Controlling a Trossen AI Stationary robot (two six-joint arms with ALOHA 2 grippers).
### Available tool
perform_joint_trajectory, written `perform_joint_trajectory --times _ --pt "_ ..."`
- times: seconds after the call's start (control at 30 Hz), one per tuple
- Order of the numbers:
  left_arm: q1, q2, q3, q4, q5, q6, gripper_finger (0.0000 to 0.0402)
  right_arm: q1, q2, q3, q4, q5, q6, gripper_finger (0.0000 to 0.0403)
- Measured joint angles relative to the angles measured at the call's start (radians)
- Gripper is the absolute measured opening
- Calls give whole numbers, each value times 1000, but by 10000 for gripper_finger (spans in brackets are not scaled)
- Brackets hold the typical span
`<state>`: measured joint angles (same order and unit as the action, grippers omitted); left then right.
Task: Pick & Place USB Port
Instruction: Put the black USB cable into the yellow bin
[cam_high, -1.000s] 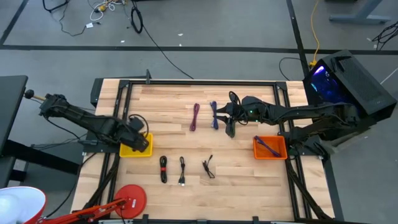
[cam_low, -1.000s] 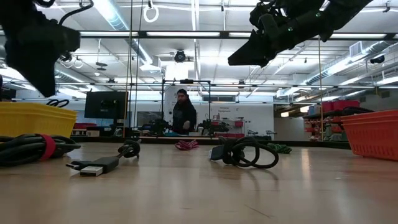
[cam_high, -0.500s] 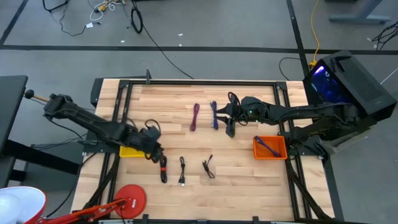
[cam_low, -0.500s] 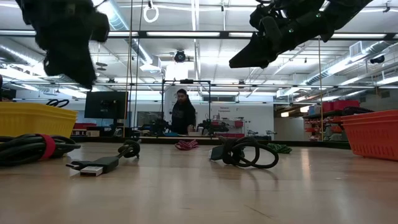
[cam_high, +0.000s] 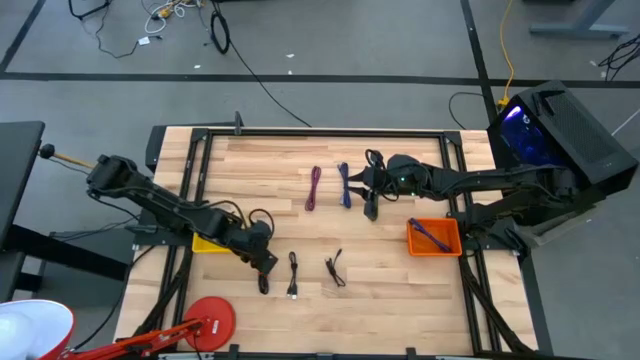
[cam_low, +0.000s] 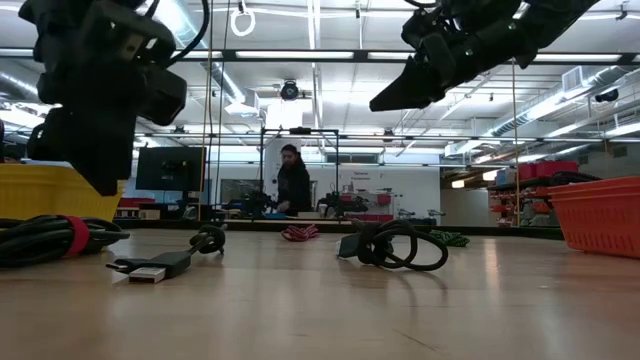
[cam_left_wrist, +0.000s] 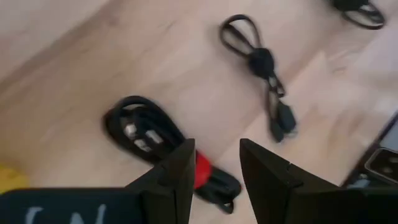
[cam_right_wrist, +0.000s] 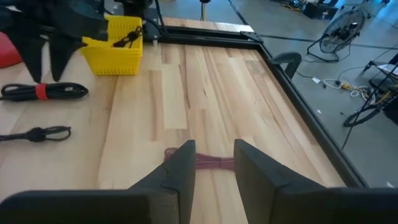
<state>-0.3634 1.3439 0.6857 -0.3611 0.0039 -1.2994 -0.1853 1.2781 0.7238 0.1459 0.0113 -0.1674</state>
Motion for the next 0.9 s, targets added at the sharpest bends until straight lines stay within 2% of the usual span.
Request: perform_joint_trajectory --times 0.4,0.53,0.67,0.9 --pt "-14 0 2 90 38 -138 131 -53 0 -124 119 -1 -13 110" --pt "-30 34 75 93 40 -148 128 -67 0 -164 200 -2 -10 110" --pt "-48 136 231 -35 60 -116 109 -70 0 -172 238 -3 -10 110" --pt "-81 336 526 -539 99 -22 69 -70 0 -172 259 -27 -10 110"
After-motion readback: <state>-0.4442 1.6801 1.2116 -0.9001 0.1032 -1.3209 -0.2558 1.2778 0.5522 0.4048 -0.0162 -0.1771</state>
